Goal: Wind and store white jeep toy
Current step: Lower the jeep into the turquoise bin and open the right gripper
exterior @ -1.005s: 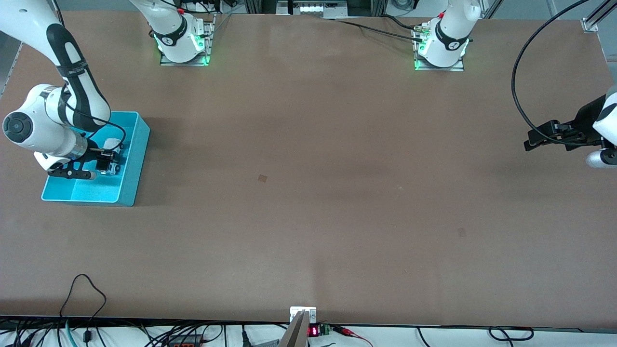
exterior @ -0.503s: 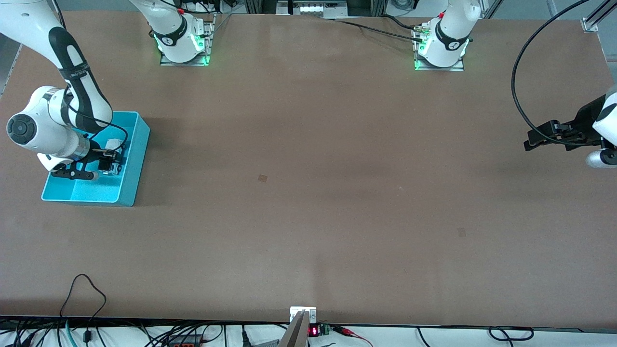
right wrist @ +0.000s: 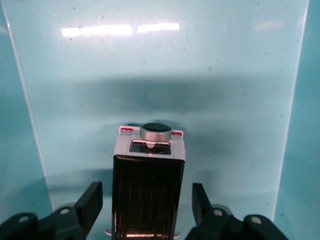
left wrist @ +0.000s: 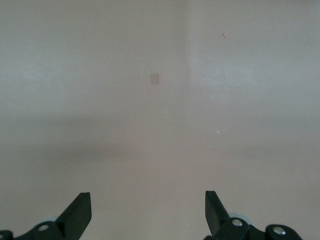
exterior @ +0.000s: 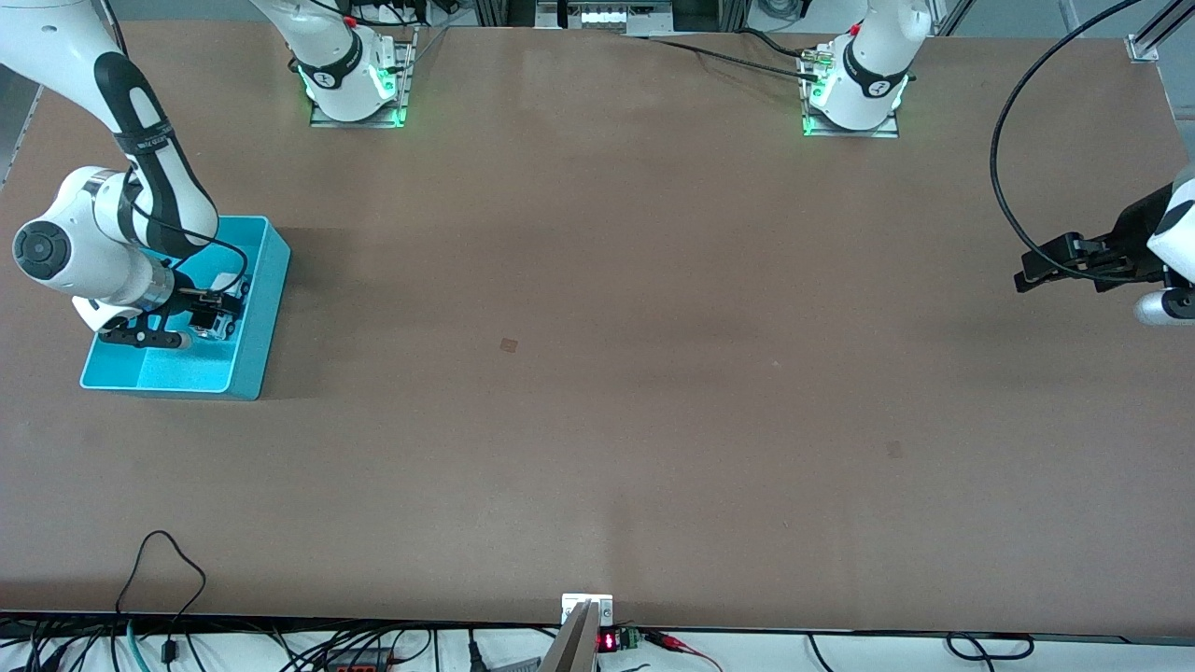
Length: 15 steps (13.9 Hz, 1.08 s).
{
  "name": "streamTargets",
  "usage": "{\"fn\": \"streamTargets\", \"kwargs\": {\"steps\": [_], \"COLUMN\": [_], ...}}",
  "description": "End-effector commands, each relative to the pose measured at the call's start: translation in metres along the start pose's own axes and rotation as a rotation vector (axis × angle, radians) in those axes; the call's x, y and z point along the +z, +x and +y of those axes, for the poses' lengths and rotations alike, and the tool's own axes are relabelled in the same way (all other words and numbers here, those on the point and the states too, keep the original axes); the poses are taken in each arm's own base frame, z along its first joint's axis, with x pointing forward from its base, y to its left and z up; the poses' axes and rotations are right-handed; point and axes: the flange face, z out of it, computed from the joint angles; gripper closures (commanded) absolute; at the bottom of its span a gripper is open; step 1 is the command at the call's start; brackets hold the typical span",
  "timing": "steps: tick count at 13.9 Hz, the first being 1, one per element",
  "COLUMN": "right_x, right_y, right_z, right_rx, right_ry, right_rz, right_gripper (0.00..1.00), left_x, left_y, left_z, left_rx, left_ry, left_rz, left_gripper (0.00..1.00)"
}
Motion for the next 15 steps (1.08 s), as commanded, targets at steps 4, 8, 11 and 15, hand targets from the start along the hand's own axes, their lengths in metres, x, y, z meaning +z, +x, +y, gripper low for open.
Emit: {"fn": "streamTargets", "kwargs": {"steps": [4, 8, 11, 15], "right_x": [-0.015, -0.046, -0.085, -0.147], "right_y": [0.003, 0.004, 0.010, 0.010], "right_z": [-0.001, 0.002, -0.006, -0.011], "right_rx": [-0.014, -0.011, -0.024, -0.030], "right_ry": [0.010, 0.004, 0.007, 0.009], "right_rz": [0.026, 0.050, 0.023, -0.021], "right_gripper": [0.00, 0.00, 0.00, 0.00], "left_x": [-0.006, -0.005, -0.005, -0.004], "left_y": [-0.008, -0.008, -0.008, -0.008], "left_z": [0.004, 0.007, 0.004, 0.001], "left_rx": [0.001, 0.004, 0.001, -0.004], "left_ry": [0.019, 0.019, 0.019, 0.019], "left_rz": [0.009, 0.007, 0.007, 0.005], "left_gripper": [0.00, 0.00, 0.00, 0.00]}}
